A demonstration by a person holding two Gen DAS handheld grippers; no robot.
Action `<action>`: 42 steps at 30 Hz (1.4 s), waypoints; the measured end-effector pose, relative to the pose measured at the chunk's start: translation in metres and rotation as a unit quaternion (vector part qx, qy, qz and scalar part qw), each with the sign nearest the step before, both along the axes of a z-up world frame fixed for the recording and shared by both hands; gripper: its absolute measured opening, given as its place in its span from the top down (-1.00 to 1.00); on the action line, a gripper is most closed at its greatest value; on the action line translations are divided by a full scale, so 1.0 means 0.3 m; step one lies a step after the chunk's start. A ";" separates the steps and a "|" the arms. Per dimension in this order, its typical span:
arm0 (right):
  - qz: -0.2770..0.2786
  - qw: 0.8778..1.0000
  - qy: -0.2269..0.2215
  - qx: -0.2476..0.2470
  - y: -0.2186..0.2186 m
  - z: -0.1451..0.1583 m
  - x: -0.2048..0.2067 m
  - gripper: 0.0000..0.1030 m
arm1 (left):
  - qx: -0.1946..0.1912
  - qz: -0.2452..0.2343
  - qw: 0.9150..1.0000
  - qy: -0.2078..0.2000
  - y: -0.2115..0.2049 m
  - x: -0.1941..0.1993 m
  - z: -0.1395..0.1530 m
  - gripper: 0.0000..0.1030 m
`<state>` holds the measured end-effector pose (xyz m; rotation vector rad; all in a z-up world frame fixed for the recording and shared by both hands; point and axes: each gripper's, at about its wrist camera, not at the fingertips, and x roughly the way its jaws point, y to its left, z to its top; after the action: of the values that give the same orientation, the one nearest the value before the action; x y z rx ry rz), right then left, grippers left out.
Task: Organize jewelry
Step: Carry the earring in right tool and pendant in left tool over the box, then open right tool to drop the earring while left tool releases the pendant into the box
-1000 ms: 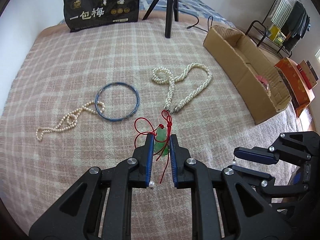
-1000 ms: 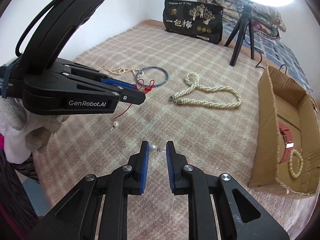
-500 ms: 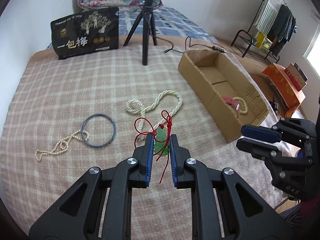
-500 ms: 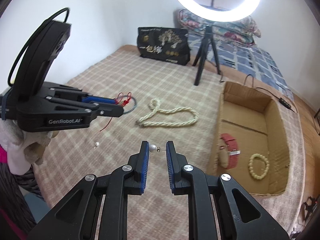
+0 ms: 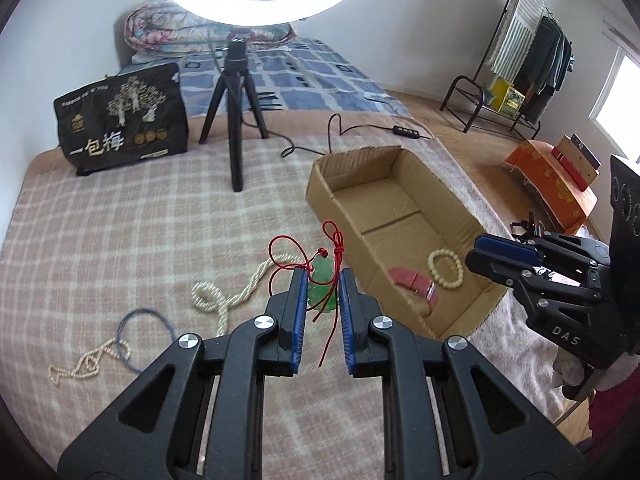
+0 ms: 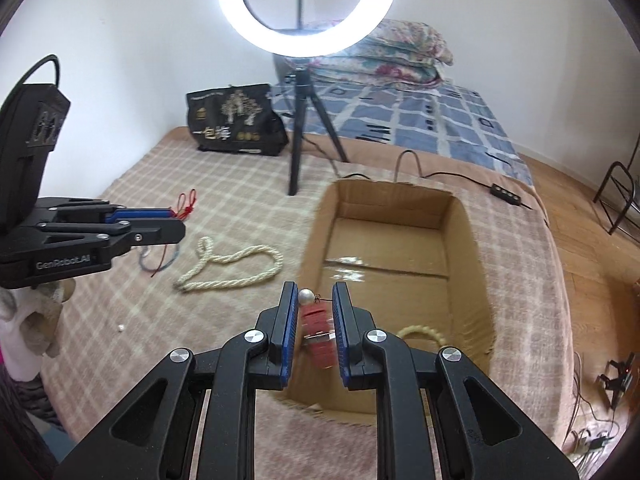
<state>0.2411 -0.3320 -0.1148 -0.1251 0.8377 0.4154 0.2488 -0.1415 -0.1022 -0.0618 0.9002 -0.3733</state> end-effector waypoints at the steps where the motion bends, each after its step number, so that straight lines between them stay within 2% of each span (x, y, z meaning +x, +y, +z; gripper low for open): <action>1: -0.004 1.000 0.000 -0.001 -0.014 -0.002 0.010 0.70 | 0.000 -0.003 1.000 -0.001 -0.019 0.018 0.000 0.73; 12: -0.036 0.999 0.005 -0.001 -0.149 -0.057 0.132 0.70 | 0.001 -0.019 1.000 -0.005 -0.196 0.208 -0.019 0.73; 21: -0.031 0.999 0.016 0.003 -0.169 -0.110 0.182 0.70 | 0.009 -0.027 1.000 0.006 -0.314 0.329 -0.084 0.73; 28: -0.033 0.999 0.025 0.003 -0.183 -0.142 0.200 0.70 | 0.015 -0.026 0.999 0.020 -0.345 0.367 -0.141 0.73; 37: -0.029 0.999 0.022 0.002 -0.180 -0.139 0.191 0.69 | 0.013 -0.019 1.000 0.019 -0.347 0.380 -0.149 0.73; 39: -0.028 0.999 0.022 -0.001 -0.180 -0.138 0.190 0.57 | 0.016 -0.022 0.999 0.020 -0.345 0.380 -0.146 0.64; 41: -0.030 0.999 0.019 -0.002 -0.180 -0.134 0.184 0.18 | 0.016 -0.022 1.000 0.013 -0.339 0.371 -0.134 0.14; 42: -0.031 0.999 0.016 -0.002 -0.180 -0.132 0.180 0.14 | 0.017 -0.020 1.000 0.007 -0.335 0.364 -0.124 0.12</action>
<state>0.2951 -0.3861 -0.1543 -0.0962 0.8719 0.3591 0.3580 -0.2421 -0.1393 -0.0153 0.9216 -0.3943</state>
